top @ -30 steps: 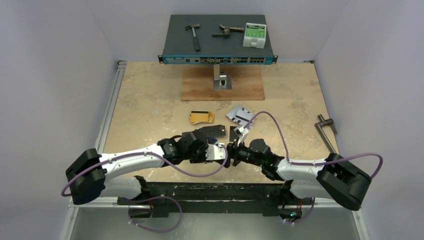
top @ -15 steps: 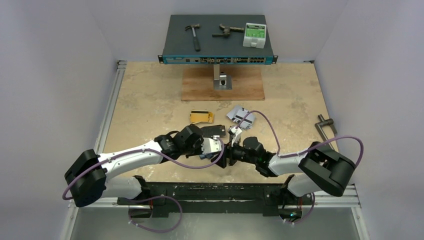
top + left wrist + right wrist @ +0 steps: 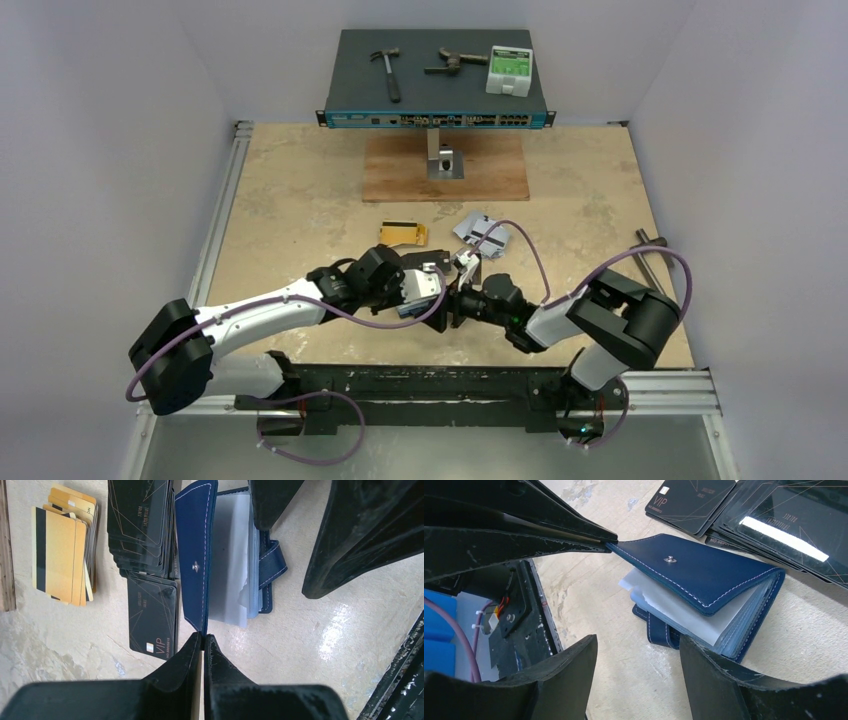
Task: Put the credit cards into the card holder
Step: Close the card holder at the center of the board.
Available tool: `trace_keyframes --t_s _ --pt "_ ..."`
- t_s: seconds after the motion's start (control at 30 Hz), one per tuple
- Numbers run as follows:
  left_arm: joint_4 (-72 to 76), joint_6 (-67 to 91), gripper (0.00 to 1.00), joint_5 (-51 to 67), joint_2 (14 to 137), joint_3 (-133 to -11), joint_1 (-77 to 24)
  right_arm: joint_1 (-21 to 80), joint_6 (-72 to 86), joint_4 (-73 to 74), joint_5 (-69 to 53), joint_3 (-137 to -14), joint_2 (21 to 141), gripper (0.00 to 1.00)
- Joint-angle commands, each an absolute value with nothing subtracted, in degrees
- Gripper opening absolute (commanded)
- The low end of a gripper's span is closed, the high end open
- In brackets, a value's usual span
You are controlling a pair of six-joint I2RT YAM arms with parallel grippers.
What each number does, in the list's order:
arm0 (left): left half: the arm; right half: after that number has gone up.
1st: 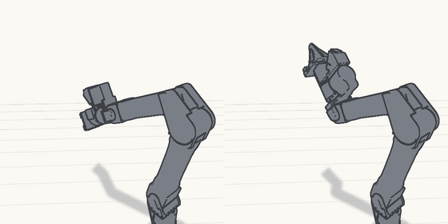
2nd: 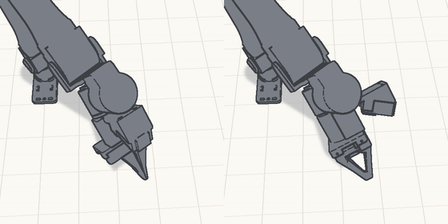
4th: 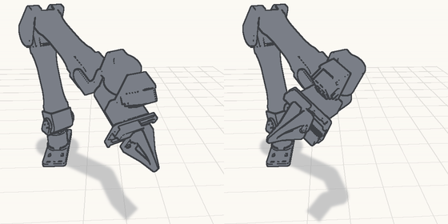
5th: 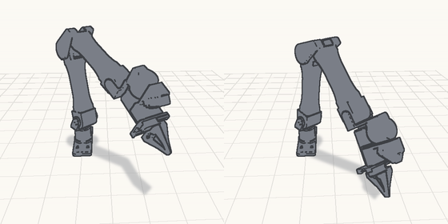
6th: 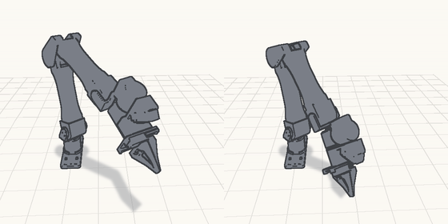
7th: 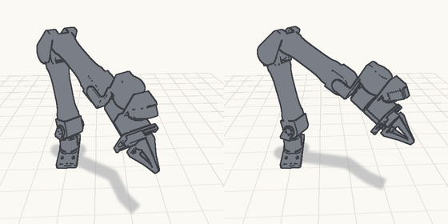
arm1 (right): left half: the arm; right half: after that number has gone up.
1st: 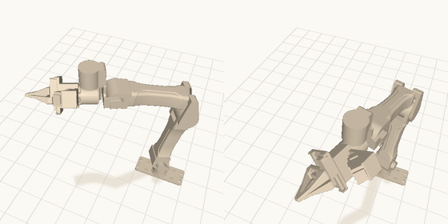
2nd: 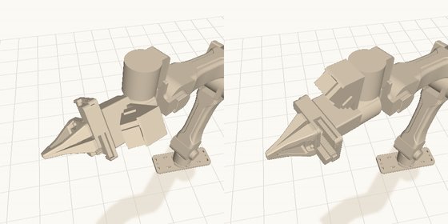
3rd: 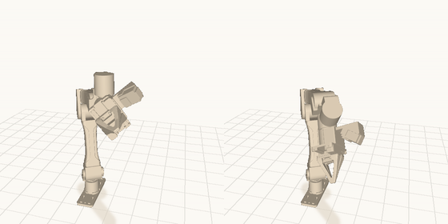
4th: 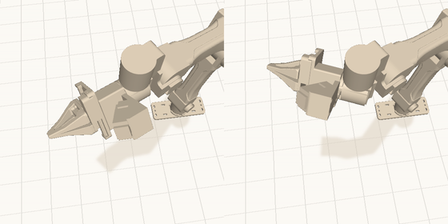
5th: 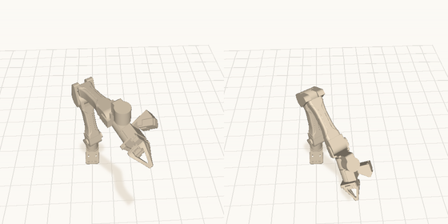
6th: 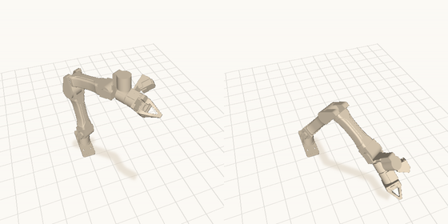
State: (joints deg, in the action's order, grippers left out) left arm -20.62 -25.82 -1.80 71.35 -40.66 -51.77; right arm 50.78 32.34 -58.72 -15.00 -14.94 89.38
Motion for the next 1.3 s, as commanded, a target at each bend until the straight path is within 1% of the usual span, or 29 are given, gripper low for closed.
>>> trace_keyframes --t_s 0.0,0.47,0.7,0.93,1.13,1.27 --pt "-21.07 -23.47 0.0 1.37 70.86 -43.02 -51.25 51.36 31.6 -63.68 -15.83 -16.66 91.31 0.61" --pt "-22.04 -22.59 0.0 3.5 70.86 -43.24 -51.16 53.92 31.09 -66.92 -15.12 -18.55 96.71 0.6" --pt "-22.15 -22.56 0.0 3.9 70.66 -43.25 -51.15 54.6 31.35 -65.84 -16.44 -19.64 98.56 0.59" --pt "-22.31 -22.44 0.0 4.02 70.4 -43.42 -51.15 56.7 31.76 -68.4 -19.56 -21.14 100.39 0.57" --pt "-22.5 -22.33 0.0 4.04 70.36 -43.42 -51.16 57.33 31.11 -71.62 -24.9 -21.9 98.46 0.56" --pt "-22.78 -22.25 0.0 3.89 70.14 -43.57 -51.16 57.77 30.27 -70.18 -27.75 -22.81 97.41 0.54"
